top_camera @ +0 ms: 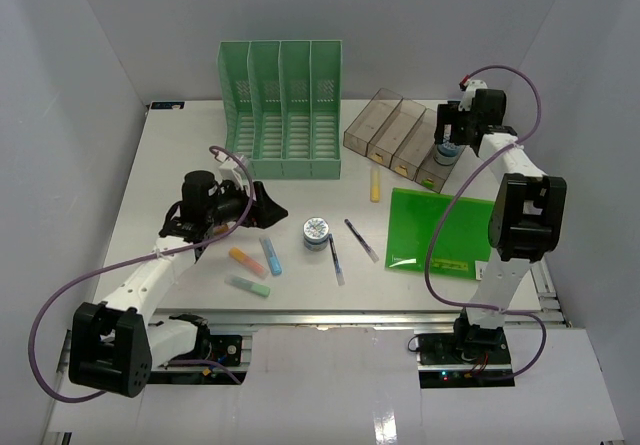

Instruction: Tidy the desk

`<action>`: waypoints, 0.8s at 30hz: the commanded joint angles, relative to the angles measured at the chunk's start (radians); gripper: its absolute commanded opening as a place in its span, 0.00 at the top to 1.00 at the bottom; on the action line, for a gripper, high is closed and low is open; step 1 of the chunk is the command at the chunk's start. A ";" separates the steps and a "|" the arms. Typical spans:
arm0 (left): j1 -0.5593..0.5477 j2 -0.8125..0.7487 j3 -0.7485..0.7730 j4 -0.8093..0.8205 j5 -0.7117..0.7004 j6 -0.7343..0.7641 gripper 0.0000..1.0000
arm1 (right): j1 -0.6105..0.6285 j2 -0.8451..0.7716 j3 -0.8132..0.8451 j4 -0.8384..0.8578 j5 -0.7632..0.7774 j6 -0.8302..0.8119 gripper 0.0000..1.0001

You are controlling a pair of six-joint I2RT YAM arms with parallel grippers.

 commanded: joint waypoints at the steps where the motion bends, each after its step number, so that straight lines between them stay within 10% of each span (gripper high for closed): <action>1: -0.063 0.033 0.036 0.003 -0.033 -0.010 0.02 | -0.026 -0.221 -0.084 0.023 -0.247 -0.055 0.06; 9: -0.257 0.119 0.141 -0.106 -0.283 -0.075 0.02 | -0.062 -0.502 -0.399 -0.187 -1.102 -0.313 0.06; 24: -0.584 0.528 0.544 -0.447 -0.822 -0.110 0.06 | -0.112 -0.772 -0.677 -0.231 -1.207 -0.415 0.06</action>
